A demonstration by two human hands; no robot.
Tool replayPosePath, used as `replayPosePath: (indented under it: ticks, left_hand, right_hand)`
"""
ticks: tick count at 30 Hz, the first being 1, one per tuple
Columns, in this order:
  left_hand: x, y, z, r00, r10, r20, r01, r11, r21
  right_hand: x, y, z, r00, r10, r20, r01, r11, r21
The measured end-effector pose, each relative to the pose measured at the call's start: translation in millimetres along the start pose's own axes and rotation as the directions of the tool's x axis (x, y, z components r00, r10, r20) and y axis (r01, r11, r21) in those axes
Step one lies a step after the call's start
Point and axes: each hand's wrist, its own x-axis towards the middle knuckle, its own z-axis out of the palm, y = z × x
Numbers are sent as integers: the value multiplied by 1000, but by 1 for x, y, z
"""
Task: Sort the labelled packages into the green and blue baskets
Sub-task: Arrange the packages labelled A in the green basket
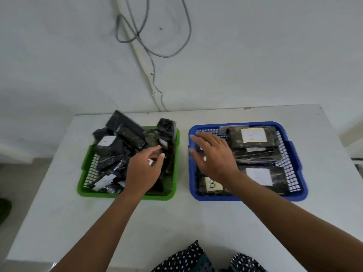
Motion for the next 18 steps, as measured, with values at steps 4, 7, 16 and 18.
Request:
replayPosePath:
  ticks: [4,7,16,18]
  left_hand:
    - [-9,-50,-51,993,34,-116,-11,981,192]
    - [-20,-84,-80,991,47,-127,-15,969,246]
    - [1,-142,-130,988,-76,-137,97,983,156]
    - [19,-147,-132,985,-138,-106,149,983,107]
  right_hand:
    - [10,-67,32,996,-72,49,68,994,91]
    - [18,-109,55,988,-83,129,67,990,125]
    - [81,-191,118,954,72,291,-128,976,177]
    - [98,-197,129,940,149,306,-212,960,184]
